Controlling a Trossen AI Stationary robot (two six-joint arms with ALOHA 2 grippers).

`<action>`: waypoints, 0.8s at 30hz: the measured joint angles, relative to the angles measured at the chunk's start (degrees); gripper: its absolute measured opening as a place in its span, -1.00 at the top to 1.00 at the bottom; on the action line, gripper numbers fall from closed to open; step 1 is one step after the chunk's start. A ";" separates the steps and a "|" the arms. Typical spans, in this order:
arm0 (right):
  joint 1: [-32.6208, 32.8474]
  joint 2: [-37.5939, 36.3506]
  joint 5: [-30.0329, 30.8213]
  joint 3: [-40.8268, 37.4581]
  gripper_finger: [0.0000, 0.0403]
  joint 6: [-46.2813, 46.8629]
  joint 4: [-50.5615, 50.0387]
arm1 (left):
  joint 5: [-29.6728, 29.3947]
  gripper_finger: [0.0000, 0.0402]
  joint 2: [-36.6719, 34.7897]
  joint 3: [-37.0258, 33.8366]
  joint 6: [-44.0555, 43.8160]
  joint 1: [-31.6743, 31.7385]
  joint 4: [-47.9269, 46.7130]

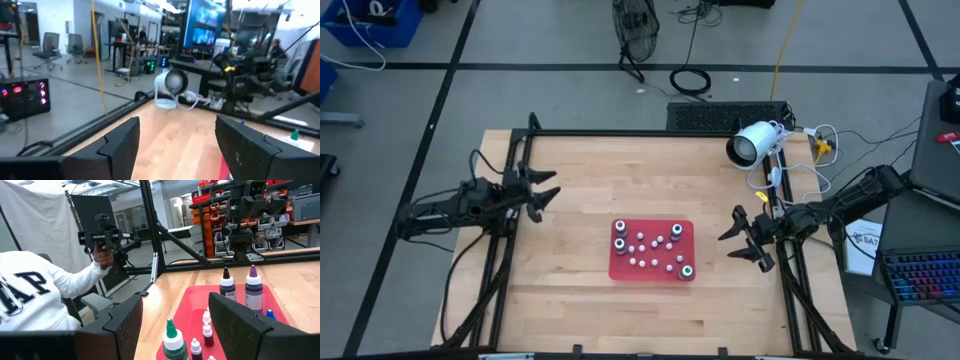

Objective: Pick & Place food coloring
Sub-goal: Return to Home Position

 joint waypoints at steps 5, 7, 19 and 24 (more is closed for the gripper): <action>0.02 -0.01 0.00 0.01 -0.08 0.02 0.02 | 0.07 -0.32 0.01 -2.89 -0.05 0.00 2.32; 0.00 -0.01 0.00 0.01 -0.08 0.02 0.02 | 0.08 -0.31 0.00 -4.44 -0.28 0.00 3.67; 0.02 -0.01 0.00 0.01 -0.07 0.00 0.02 | 3.17 -0.25 1.81 -9.09 0.79 0.78 7.63; 0.00 0.01 -0.02 -0.01 -0.08 0.01 0.02 | 4.32 -0.30 7.42 -9.08 0.97 2.14 7.19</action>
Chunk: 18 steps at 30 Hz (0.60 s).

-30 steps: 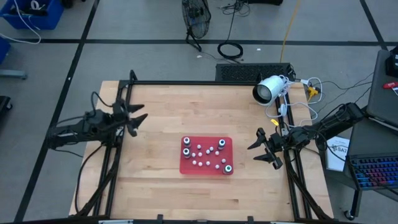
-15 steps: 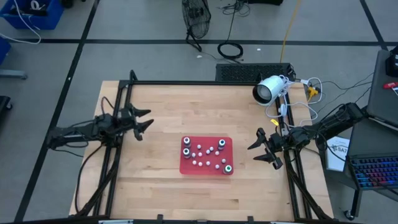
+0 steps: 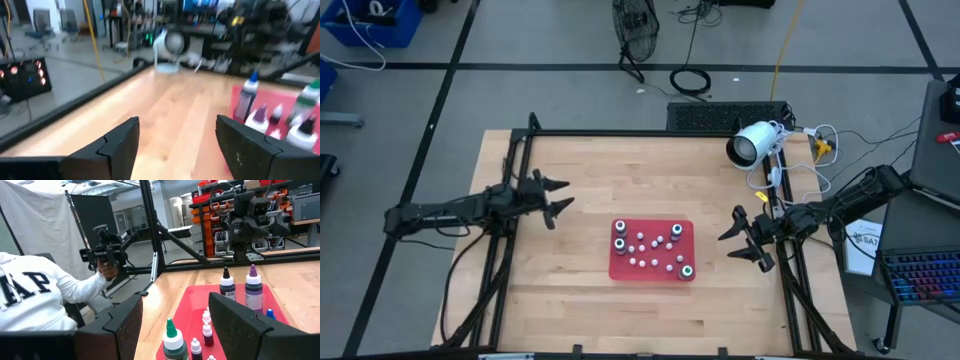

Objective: Pick & Place food coloring
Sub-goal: Return to Home Position

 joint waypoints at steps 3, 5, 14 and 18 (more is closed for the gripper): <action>0.00 -0.02 0.00 0.00 -0.08 -0.02 0.03 | 0.05 -0.32 4.17 -0.01 -0.02 0.44 -0.05; 0.00 0.00 0.00 0.00 -0.07 0.00 0.00 | 0.02 -0.32 6.84 -0.01 -0.47 0.44 -0.08; 0.01 0.00 0.00 0.01 -0.08 0.00 0.00 | 13.09 -0.25 10.49 -0.19 1.72 0.53 11.99; 0.00 0.00 0.02 0.02 -0.07 0.00 0.00 | 14.90 -0.27 10.06 -0.18 2.15 1.79 10.81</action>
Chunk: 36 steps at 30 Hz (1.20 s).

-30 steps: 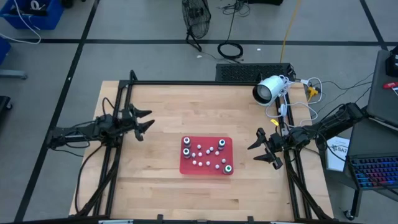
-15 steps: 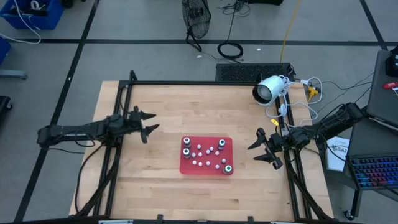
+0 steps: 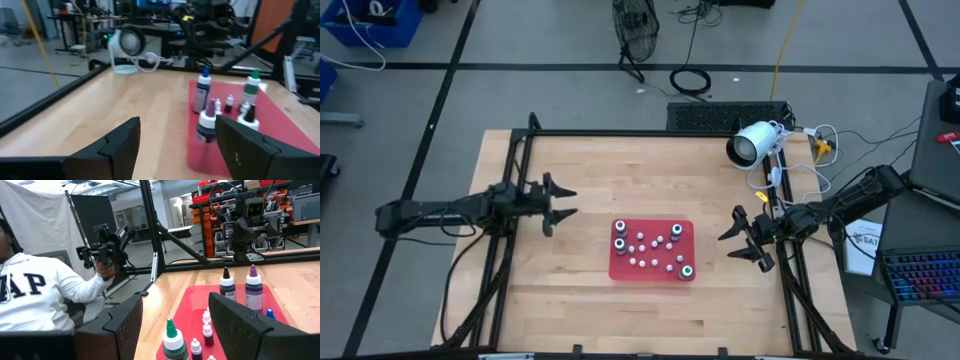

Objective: Pick & Place food coloring
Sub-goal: Return to Home Position

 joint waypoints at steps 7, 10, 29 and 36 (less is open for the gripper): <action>0.00 -0.02 0.00 0.00 -0.07 0.00 0.00 | 0.12 -0.34 -4.65 0.00 -1.11 2.99 -1.09; 0.02 -0.01 -0.01 -0.01 -0.07 0.00 0.00 | -3.49 -0.34 -8.66 0.00 -2.01 3.92 -4.47; 0.00 0.00 0.00 -0.01 -0.07 0.00 0.00 | -4.45 -0.34 -17.32 0.06 -0.73 5.40 -11.64; 0.01 -0.01 0.00 -0.02 -0.08 0.00 0.00 | -4.59 -0.34 -17.30 0.07 -0.43 5.40 -11.04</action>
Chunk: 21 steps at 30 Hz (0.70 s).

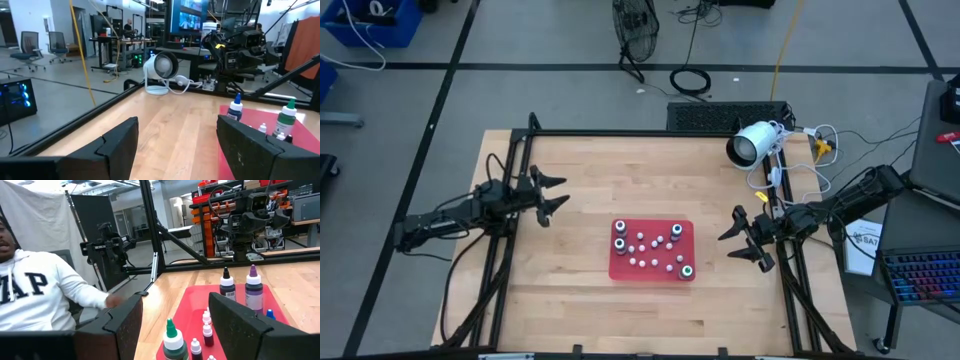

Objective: Pick & Place food coloring
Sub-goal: Return to Home Position

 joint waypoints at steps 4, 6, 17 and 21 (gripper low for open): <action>-0.01 -0.01 0.00 0.02 -0.07 0.00 0.00 | -0.05 -0.34 0.00 0.00 0.01 0.00 0.86; 0.01 0.01 0.00 0.00 -0.07 0.00 0.00 | -0.07 -0.34 0.00 0.00 0.01 0.00 0.73; 0.00 0.00 0.00 0.01 -0.07 0.00 0.00 | -0.07 -0.34 0.00 0.00 0.03 0.00 0.88; 0.00 0.00 0.00 0.01 -0.08 0.00 0.00 | -0.07 -0.34 0.00 0.00 0.05 0.00 0.89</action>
